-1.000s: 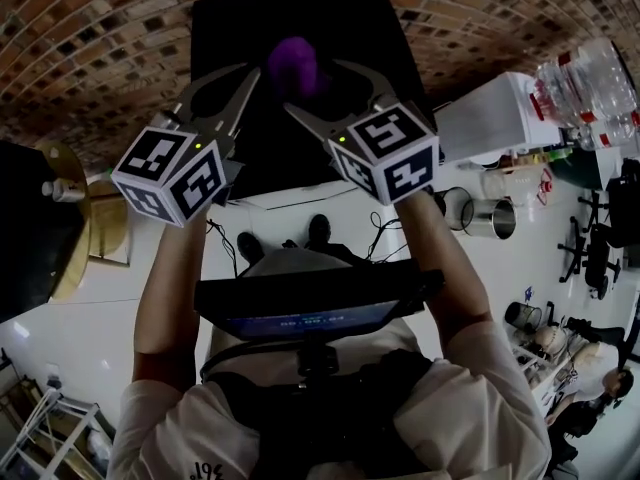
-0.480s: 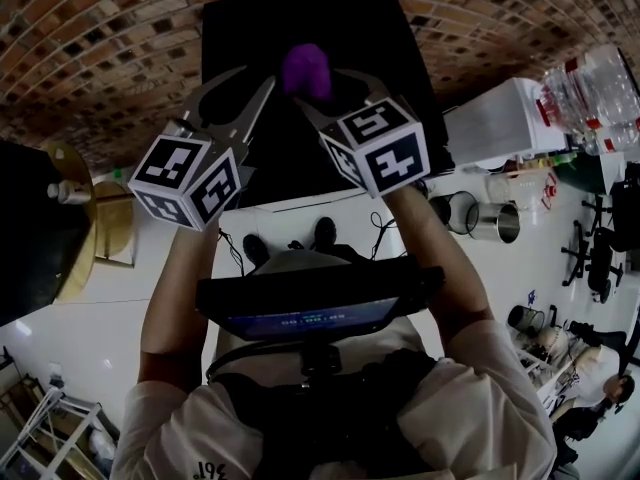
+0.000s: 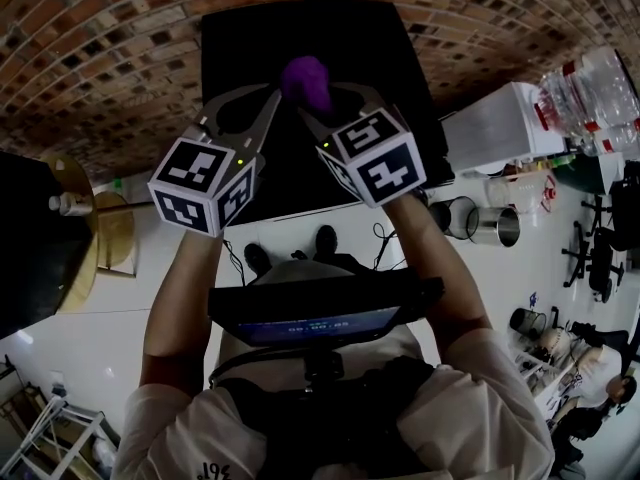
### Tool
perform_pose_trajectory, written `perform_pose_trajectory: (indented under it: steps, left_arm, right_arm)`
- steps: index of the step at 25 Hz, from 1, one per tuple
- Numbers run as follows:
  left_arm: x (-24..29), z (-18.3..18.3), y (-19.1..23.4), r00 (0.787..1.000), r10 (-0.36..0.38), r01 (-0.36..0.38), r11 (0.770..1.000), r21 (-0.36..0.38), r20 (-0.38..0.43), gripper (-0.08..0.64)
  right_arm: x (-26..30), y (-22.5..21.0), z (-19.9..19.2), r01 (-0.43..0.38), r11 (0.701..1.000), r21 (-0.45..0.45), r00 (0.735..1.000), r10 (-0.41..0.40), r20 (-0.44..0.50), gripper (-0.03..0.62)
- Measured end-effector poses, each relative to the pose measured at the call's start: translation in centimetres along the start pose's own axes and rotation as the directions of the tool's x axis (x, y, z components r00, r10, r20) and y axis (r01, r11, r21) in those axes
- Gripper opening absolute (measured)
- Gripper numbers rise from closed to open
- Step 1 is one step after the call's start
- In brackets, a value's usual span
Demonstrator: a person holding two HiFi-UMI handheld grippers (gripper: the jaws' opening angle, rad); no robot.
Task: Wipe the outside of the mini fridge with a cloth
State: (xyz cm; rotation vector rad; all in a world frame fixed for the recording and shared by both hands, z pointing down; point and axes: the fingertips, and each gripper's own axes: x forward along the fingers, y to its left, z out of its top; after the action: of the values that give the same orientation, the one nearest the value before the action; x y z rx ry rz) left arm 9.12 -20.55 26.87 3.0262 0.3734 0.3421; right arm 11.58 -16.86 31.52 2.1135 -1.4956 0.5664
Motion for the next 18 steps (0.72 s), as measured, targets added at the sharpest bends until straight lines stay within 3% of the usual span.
perform_pose_trajectory:
  steps: [4, 7, 14, 18]
  left_arm:
    - [0.4, -0.5, -0.8, 0.997, -0.064, 0.064, 0.998, -0.002, -0.041, 0.0]
    - [0.0, 0.5, -0.8, 0.997, -0.071, 0.072, 0.997, -0.026, 0.028, 0.003]
    - [-3.5, 2.4, 1.1, 0.974, 0.013, 0.03, 0.983, -0.182, 0.226, 0.005]
    - [-4.7, 2.4, 2.7, 0.969, 0.057, 0.004, 0.969, -0.245, 0.242, 0.005]
  right_arm:
    - [-0.1, -0.1, 0.3, 0.013, 1.0, 0.001, 1.0, -0.013, 0.007, 0.158]
    - [-0.2, -0.3, 0.4, 0.016, 1.0, 0.001, 1.0, -0.016, 0.015, 0.152]
    - [-0.9, -1.3, 0.8, 0.025, 0.999, 0.023, 0.998, -0.026, 0.054, 0.133]
    - [-0.8, -2.1, 2.2, 0.031, 0.999, 0.02, 0.997, -0.032, 0.073, 0.132]
